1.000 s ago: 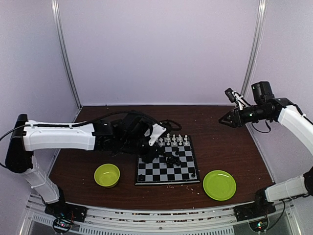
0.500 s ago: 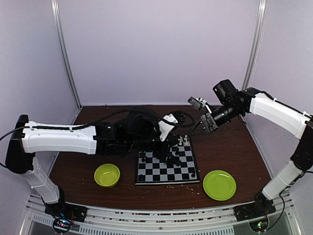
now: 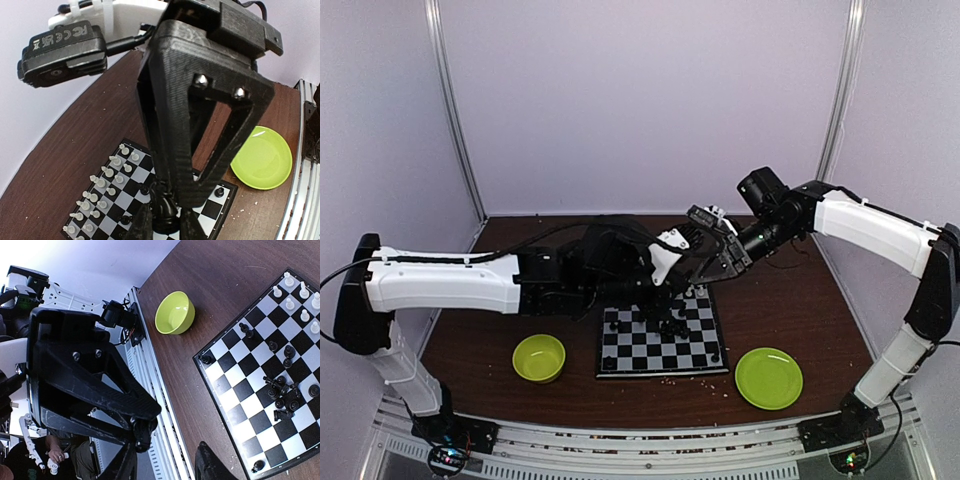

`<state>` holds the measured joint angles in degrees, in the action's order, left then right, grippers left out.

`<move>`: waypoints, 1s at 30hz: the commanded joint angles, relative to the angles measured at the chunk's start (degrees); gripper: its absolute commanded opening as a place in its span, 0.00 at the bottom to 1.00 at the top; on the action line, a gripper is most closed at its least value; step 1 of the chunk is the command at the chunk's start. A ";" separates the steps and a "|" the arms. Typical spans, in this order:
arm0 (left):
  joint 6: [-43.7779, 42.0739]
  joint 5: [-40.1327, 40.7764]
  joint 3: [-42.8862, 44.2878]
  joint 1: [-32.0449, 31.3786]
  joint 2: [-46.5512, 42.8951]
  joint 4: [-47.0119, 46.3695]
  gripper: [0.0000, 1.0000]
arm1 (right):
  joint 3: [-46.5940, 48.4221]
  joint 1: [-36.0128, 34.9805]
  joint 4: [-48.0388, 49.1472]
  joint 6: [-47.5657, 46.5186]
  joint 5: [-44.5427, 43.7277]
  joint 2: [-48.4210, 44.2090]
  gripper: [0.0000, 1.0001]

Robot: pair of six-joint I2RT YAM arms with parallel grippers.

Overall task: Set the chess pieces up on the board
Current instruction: Pass from the left arm to the right

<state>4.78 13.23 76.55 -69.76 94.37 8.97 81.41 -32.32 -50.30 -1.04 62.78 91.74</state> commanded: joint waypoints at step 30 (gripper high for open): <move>1.97 6.16 -3.74 -0.29 -3.53 -2.88 0.50 | -1.26 -0.38 -0.56 -7.27 -7.01 -4.97 0.00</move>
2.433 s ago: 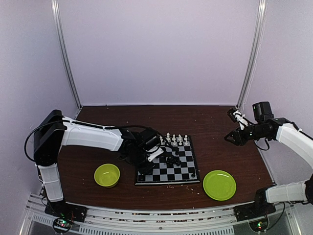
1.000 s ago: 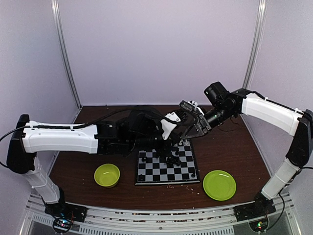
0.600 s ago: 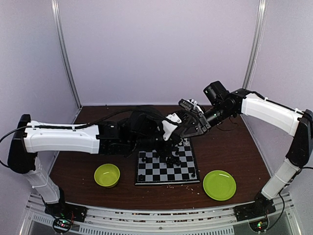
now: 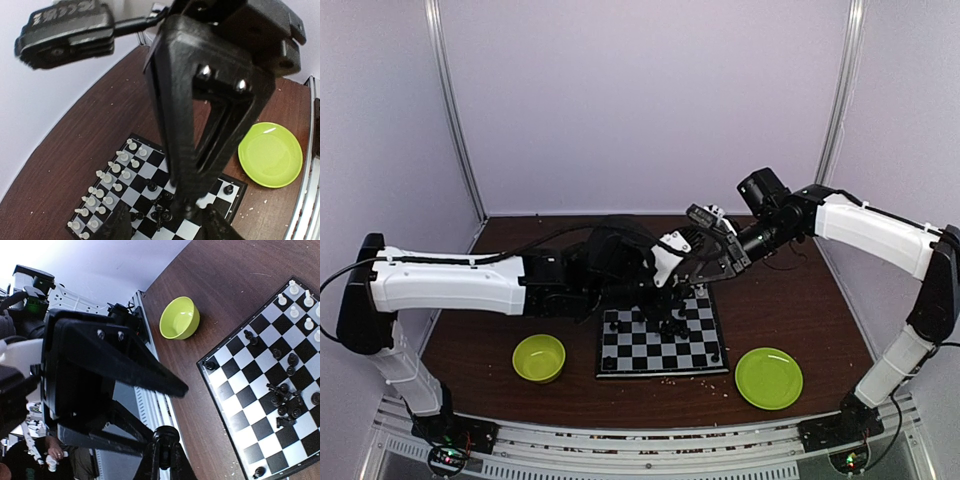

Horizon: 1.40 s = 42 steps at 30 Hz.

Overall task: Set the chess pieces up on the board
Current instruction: Pass from the left arm to the right, then place the knight at b8.

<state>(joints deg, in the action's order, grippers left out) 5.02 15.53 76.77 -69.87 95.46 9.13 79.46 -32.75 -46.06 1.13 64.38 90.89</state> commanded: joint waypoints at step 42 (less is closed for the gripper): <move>18.09 11.30 -20.61 7.45 -19.30 0.46 0.60 | -19.11 -19.72 6.86 -29.18 -46.65 0.88 0.00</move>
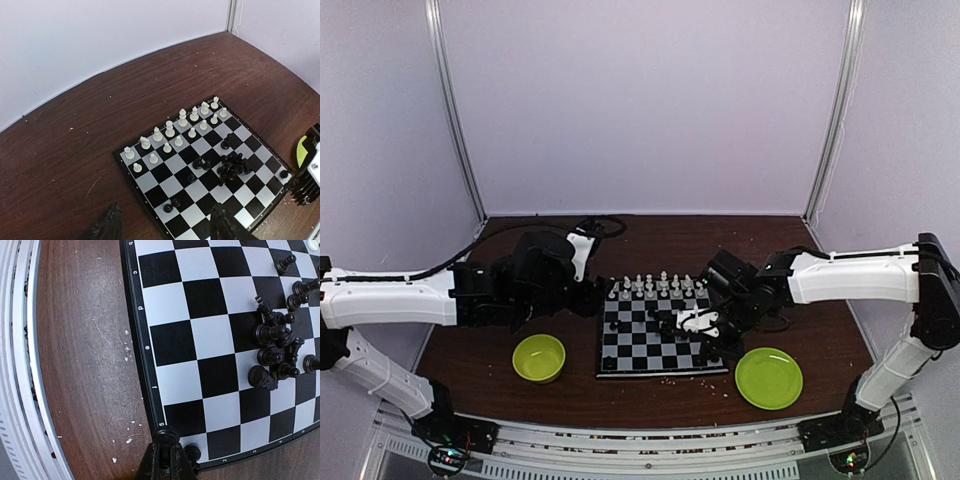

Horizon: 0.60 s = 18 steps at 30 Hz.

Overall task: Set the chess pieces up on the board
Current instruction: Place the knight at b8.

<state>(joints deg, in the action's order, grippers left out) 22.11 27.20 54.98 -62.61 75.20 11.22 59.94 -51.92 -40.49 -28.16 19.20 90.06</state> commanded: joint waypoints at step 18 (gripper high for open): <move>1.52 -2.05 1.26 0.21 3.47 -2.26 0.60 | 1.20 -0.68 2.61 1.31 -6.33 5.35 0.00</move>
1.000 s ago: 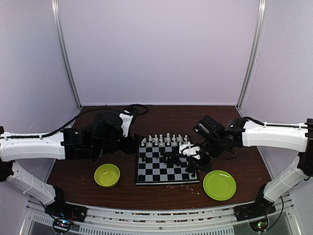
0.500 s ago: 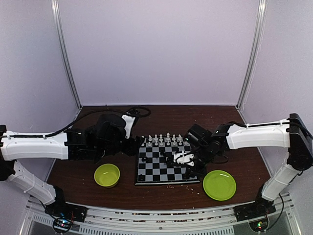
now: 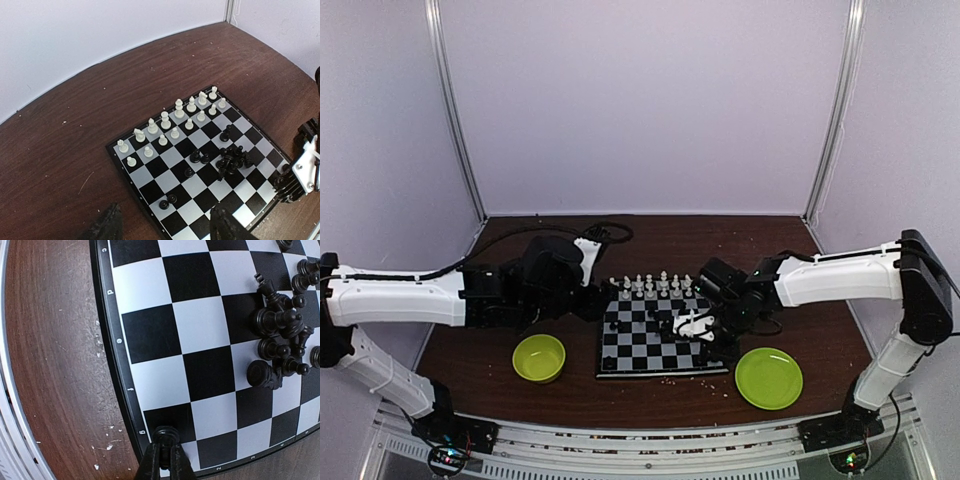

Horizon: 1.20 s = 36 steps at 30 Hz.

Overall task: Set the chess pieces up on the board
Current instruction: Place the knight at b8.

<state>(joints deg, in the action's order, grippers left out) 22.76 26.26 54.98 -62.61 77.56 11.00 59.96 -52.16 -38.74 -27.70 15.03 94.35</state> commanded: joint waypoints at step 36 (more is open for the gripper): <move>-7.97 -18.24 22.45 -0.75 23.91 13.59 0.38 | -4.44 23.59 1.18 7.61 11.33 -29.75 0.35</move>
<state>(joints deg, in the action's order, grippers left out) 18.90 13.54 72.38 -62.78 97.41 19.57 59.55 -35.29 -38.63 -23.14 19.73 70.46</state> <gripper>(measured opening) 0.413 0.345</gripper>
